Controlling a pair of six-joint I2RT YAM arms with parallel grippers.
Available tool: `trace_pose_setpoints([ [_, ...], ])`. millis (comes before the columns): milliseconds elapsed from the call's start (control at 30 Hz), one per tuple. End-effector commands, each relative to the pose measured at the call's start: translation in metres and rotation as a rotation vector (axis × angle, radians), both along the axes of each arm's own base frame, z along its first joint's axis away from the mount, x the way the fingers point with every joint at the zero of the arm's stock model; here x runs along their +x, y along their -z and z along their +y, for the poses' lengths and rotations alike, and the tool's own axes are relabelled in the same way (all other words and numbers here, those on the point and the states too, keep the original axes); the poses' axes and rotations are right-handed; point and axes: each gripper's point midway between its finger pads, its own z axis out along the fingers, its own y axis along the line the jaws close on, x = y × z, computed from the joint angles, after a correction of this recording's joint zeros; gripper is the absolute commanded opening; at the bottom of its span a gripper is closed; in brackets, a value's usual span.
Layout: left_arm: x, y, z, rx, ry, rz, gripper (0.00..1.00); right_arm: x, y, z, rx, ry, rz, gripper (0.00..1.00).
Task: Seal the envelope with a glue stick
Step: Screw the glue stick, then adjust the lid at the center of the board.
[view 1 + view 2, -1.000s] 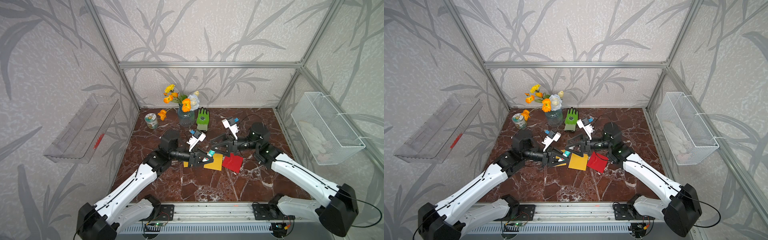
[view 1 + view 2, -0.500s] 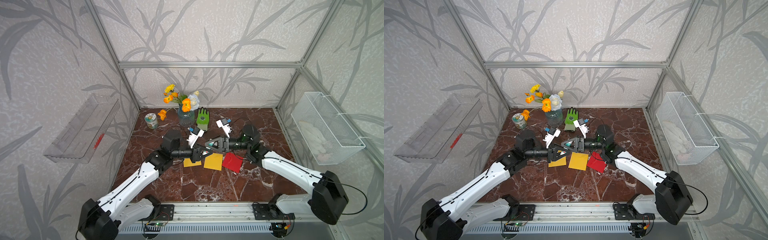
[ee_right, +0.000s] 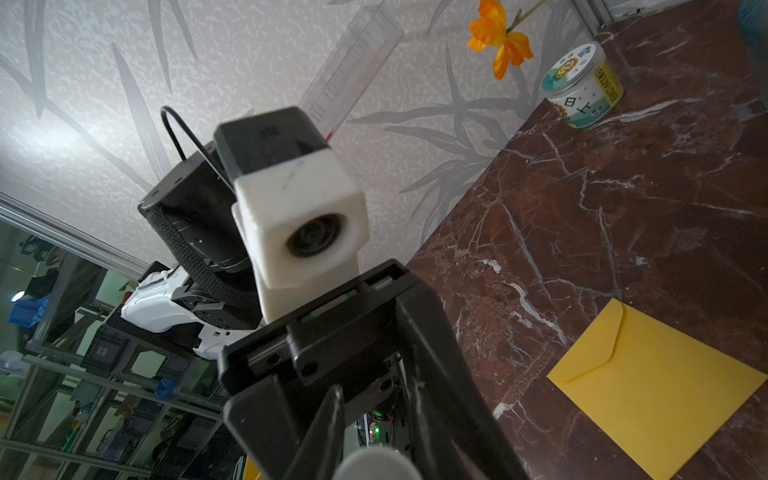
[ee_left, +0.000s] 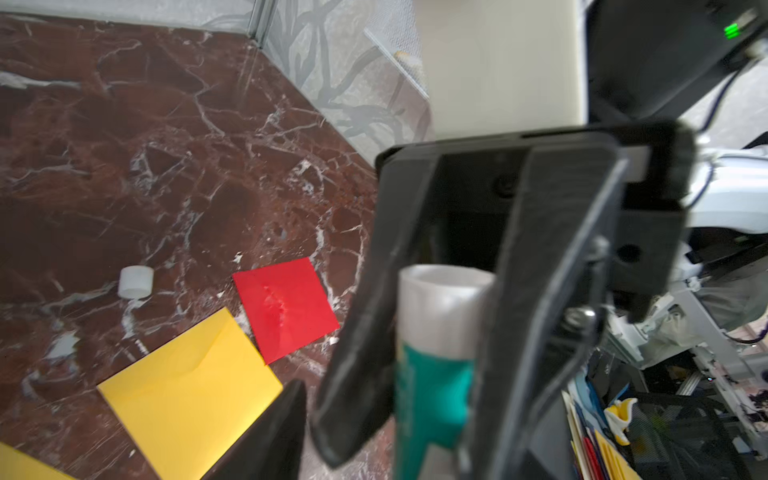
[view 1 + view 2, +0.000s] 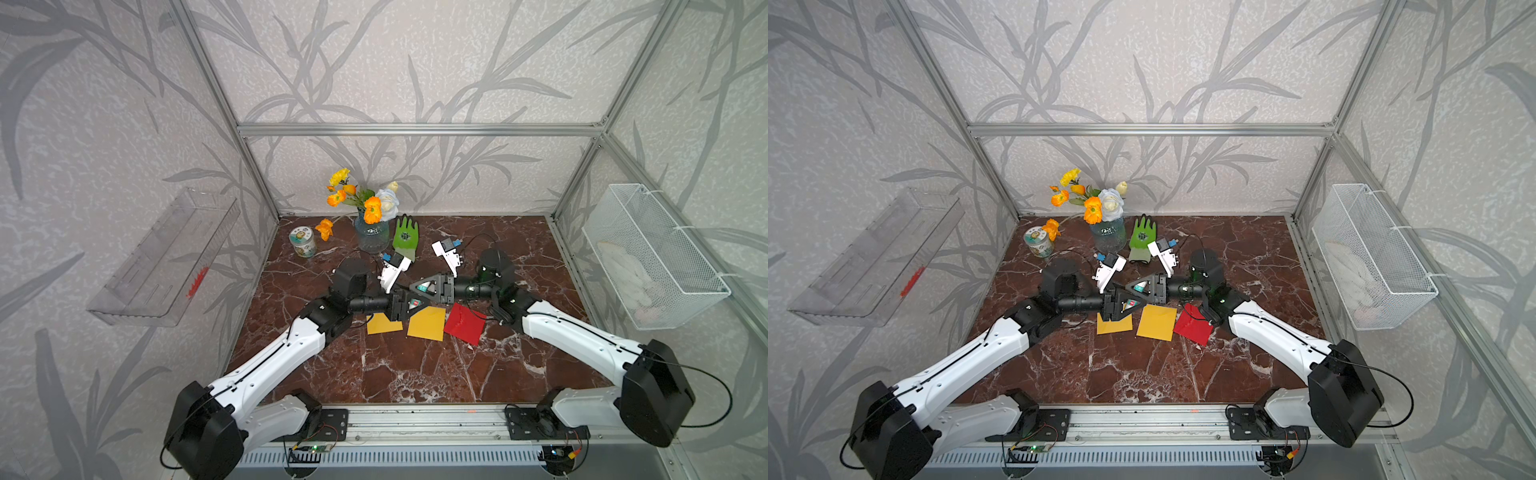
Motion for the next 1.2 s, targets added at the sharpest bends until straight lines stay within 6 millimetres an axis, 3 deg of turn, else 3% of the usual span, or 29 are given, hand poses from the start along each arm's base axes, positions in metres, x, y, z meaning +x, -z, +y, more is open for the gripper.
trace_pose_setpoints([
  [0,0.011,0.009,0.010,0.030,-0.072,0.027,0.77,0.023,0.001,-0.019,-0.056,0.098,0.011,0.00],
  [100,0.019,0.010,0.019,0.012,-0.113,0.045,0.85,0.047,0.021,-0.038,-0.085,0.188,0.081,0.00],
  [333,0.055,0.032,0.041,0.008,-0.357,0.181,0.86,0.100,0.071,-0.082,-0.194,0.477,0.249,0.00],
  [433,0.073,0.044,0.045,0.000,-0.461,0.246,0.77,0.122,0.093,-0.096,-0.245,0.597,0.313,0.00],
  [600,0.086,0.074,0.041,0.080,-0.511,0.354,0.59,0.151,0.130,-0.113,-0.270,0.724,0.412,0.00],
  [767,0.097,0.105,0.038,0.149,-0.558,0.431,0.57,0.169,0.154,-0.125,-0.282,0.773,0.454,0.00],
  [867,0.104,0.122,0.034,0.205,-0.590,0.496,0.62,0.175,0.163,-0.140,-0.298,0.812,0.471,0.00],
  [1167,0.138,0.157,0.010,0.408,-0.801,0.661,0.68,0.176,0.164,-0.181,-0.333,0.901,0.445,0.00],
])
